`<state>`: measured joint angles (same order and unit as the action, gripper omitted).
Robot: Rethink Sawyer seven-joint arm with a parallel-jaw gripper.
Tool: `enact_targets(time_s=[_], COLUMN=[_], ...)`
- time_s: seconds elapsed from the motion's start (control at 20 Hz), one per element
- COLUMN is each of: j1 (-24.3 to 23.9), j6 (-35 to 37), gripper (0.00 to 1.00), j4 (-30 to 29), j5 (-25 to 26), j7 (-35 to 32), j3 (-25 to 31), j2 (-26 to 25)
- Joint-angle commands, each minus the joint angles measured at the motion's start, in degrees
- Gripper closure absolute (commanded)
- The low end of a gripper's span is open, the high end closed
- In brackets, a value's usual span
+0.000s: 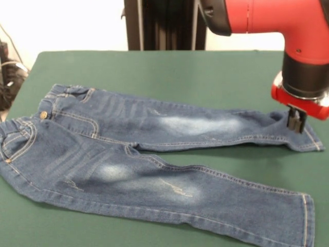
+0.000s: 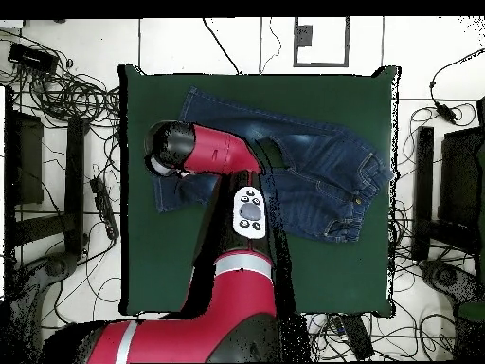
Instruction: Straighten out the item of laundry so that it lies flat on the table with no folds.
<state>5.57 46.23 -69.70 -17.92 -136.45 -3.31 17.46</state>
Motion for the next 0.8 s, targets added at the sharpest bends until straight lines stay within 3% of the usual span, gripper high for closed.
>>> enact_targets(time_s=[0.05, 0.5, 0.8], j1=[3.27, 5.14, 8.36], j6=[5.49, 1.22, 0.48], gripper=[1.0, 1.0, 1.0], j4=[-2.32, -8.26, -6.58], j5=[0.53, -1.56, 0.74], j7=[-8.61, -10.17, -13.54], j3=[2.67, 4.08, -1.08], j2=[-2.25, -1.21, -2.85])
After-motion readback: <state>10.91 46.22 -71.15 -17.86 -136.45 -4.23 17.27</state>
